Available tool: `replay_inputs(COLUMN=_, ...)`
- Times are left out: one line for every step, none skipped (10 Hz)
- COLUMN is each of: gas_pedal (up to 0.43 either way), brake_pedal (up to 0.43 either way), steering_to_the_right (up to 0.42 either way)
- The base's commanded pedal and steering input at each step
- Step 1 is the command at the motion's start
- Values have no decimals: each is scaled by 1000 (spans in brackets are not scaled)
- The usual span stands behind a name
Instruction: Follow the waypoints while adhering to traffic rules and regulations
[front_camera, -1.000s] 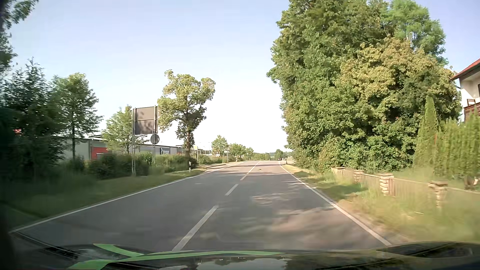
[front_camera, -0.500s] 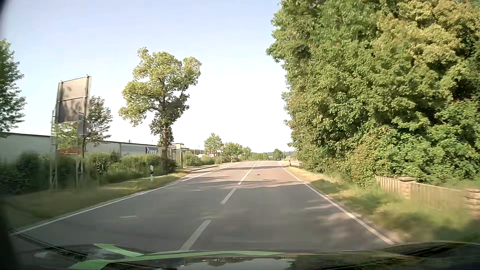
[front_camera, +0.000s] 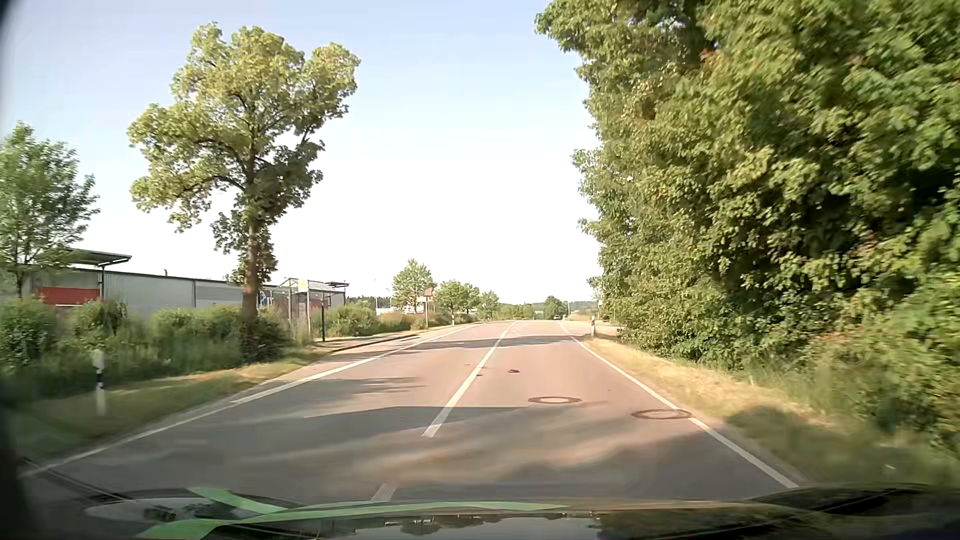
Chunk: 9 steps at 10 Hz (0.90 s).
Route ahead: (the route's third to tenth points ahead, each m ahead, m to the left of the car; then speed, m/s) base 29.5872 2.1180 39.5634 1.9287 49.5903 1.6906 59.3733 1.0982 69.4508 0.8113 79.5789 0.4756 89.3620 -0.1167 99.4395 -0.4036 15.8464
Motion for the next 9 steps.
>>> replay_inputs(gas_pedal=138, brake_pedal=0, steering_to_the_right=11)
replay_inputs(gas_pedal=138, brake_pedal=0, steering_to_the_right=11)
replay_inputs(gas_pedal=138, brake_pedal=0, steering_to_the_right=9)
replay_inputs(gas_pedal=138, brake_pedal=0, steering_to_the_right=7)
replay_inputs(gas_pedal=138, brake_pedal=0, steering_to_the_right=6)
replay_inputs(gas_pedal=138, brake_pedal=0, steering_to_the_right=5)
replay_inputs(gas_pedal=138, brake_pedal=0, steering_to_the_right=4)
replay_inputs(gas_pedal=138, brake_pedal=0, steering_to_the_right=4)
replay_inputs(gas_pedal=138, brake_pedal=0, steering_to_the_right=3)
